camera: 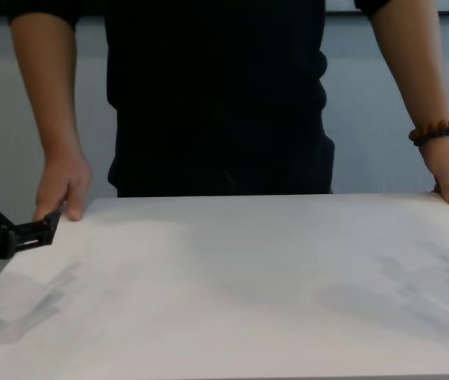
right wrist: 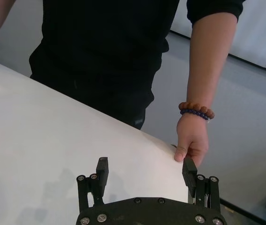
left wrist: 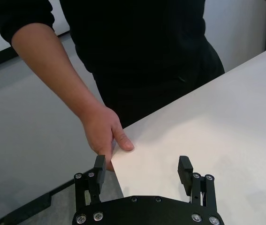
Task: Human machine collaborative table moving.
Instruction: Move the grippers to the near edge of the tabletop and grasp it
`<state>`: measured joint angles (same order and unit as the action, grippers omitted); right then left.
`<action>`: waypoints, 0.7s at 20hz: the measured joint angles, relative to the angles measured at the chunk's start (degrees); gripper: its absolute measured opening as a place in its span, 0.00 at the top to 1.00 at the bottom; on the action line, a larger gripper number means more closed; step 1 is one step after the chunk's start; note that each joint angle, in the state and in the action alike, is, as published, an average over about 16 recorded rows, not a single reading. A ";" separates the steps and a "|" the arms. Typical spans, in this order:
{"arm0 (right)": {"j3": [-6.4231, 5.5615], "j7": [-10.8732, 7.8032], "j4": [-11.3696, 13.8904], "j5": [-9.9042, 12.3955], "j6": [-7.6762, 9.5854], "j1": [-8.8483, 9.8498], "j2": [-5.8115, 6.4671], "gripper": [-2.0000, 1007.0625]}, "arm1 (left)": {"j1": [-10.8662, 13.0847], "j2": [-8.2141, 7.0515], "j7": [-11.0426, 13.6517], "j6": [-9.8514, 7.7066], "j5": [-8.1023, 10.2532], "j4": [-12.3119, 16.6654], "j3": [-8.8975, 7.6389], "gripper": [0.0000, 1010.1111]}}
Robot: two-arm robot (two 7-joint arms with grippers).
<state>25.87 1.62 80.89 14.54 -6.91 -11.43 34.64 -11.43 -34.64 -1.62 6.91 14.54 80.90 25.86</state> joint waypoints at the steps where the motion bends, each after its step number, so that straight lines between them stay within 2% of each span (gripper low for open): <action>1: 0.00 0.00 0.00 0.00 0.00 0.00 0.00 0.01 | 0.00 0.00 0.00 0.00 0.00 0.00 0.00 0.01; 14: 0.00 0.00 0.00 0.00 0.00 0.00 0.00 0.01 | 0.00 0.00 0.00 0.00 0.00 0.00 0.00 0.01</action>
<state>25.87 1.62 80.89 14.54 -6.91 -11.43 34.64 -11.43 -34.64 -1.62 6.91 14.54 80.90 25.86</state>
